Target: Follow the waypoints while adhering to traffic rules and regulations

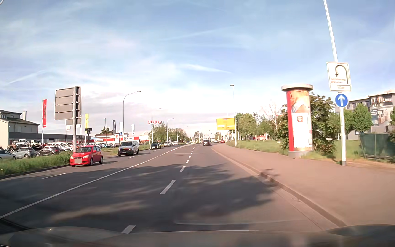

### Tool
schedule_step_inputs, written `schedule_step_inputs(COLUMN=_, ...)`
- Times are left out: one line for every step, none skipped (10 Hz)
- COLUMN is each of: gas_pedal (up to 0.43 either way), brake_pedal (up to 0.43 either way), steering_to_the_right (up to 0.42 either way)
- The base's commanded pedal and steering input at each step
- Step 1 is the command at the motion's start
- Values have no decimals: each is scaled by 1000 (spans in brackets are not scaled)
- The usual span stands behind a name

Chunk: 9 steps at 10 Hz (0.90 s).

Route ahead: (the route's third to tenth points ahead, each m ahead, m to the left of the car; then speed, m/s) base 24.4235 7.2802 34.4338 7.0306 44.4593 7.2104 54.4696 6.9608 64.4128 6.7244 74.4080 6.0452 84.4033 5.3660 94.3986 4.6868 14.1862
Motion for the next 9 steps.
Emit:
schedule_step_inputs(gas_pedal=39, brake_pedal=0, steering_to_the_right=-24)
schedule_step_inputs(gas_pedal=39, brake_pedal=0, steering_to_the_right=-24)
schedule_step_inputs(gas_pedal=39, brake_pedal=0, steering_to_the_right=-24)
schedule_step_inputs(gas_pedal=39, brake_pedal=0, steering_to_the_right=-24)
schedule_step_inputs(gas_pedal=39, brake_pedal=0, steering_to_the_right=-24)
schedule_step_inputs(gas_pedal=39, brake_pedal=0, steering_to_the_right=-24)
schedule_step_inputs(gas_pedal=39, brake_pedal=0, steering_to_the_right=-23)
schedule_step_inputs(gas_pedal=39, brake_pedal=0, steering_to_the_right=-21)
schedule_step_inputs(gas_pedal=39, brake_pedal=0, steering_to_the_right=-17)
